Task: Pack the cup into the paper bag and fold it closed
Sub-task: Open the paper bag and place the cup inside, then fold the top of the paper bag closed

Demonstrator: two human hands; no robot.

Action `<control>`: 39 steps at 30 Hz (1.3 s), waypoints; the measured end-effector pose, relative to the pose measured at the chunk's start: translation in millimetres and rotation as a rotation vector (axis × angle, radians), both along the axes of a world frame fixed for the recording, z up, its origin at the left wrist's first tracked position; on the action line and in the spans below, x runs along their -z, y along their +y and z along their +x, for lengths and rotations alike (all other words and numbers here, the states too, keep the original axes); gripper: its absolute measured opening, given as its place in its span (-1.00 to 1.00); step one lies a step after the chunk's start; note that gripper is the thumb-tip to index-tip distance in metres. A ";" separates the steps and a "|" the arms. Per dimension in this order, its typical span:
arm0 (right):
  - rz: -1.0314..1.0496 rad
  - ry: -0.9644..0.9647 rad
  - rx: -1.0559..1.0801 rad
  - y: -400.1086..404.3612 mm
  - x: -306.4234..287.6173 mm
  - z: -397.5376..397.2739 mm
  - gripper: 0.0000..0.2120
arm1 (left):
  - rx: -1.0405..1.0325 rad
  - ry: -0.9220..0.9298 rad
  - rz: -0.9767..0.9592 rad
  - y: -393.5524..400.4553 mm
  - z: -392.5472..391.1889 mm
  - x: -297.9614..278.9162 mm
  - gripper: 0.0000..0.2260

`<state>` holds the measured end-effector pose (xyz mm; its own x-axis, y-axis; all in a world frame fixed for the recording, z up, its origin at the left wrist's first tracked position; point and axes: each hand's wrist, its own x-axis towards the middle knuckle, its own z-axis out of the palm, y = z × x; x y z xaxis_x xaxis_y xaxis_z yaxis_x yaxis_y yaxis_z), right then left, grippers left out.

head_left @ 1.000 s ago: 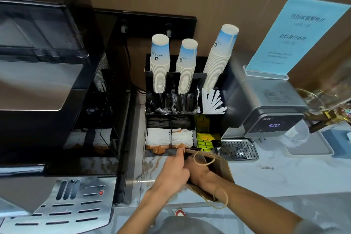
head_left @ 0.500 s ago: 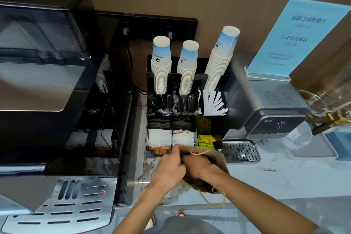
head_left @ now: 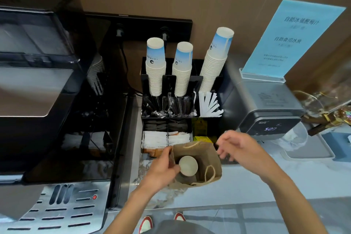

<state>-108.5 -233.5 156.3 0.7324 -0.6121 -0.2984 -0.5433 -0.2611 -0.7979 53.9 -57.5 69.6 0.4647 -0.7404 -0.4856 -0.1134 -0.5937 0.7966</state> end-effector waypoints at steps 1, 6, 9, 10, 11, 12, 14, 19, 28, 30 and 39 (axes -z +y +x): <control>-0.006 -0.050 0.152 -3.5 10.5 -3.6 -0.89 | -0.017 0.023 -0.015 0.8 0.8 -0.6 -0.43; 0.249 0.186 0.402 -1.5 65.2 -2.1 -0.57 | -0.124 0.171 -0.036 3.9 2.2 -2.2 -0.41; 0.484 0.191 0.455 3.7 79.2 2.3 -0.45 | -0.182 0.209 -0.034 2.1 -1.7 0.1 -0.51; 0.514 0.174 0.477 4.5 83.2 3.4 -0.43 | -0.210 0.228 -0.043 1.2 -3.0 1.1 -0.48; 0.530 0.165 0.498 5.2 86.4 5.1 -0.42 | -0.234 0.248 -0.048 0.7 -4.1 2.7 -0.46; 0.539 0.168 0.508 6.0 88.9 6.8 -0.41 | -0.251 0.276 -0.049 0.8 -5.6 4.4 -0.45; 0.554 0.192 0.488 8.4 93.4 11.8 -0.39 | -0.265 0.328 -0.034 0.6 -6.3 9.7 -0.41; 0.496 0.205 0.358 13.8 100.5 10.9 -0.67 | -0.220 0.297 0.012 2.6 -0.2 23.1 -0.73; 0.232 0.117 0.021 23.2 124.3 -7.5 -0.66 | -0.024 0.065 0.025 12.3 1.4 56.1 -0.69; 0.040 0.197 -0.064 25.1 138.0 -5.6 -0.60 | 0.032 -0.088 0.055 9.2 0.3 62.9 -0.66; -0.436 0.225 -0.412 33.5 155.4 17.4 -0.58 | 0.309 -0.394 0.000 -14.7 -10.0 69.2 -0.68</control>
<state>-91.1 -200.0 0.9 0.8820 -0.3939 -0.2587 -0.4709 -0.7592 -0.4494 43.9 -72.2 0.4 0.3715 -0.8724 -0.3177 -0.5764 -0.4849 0.6578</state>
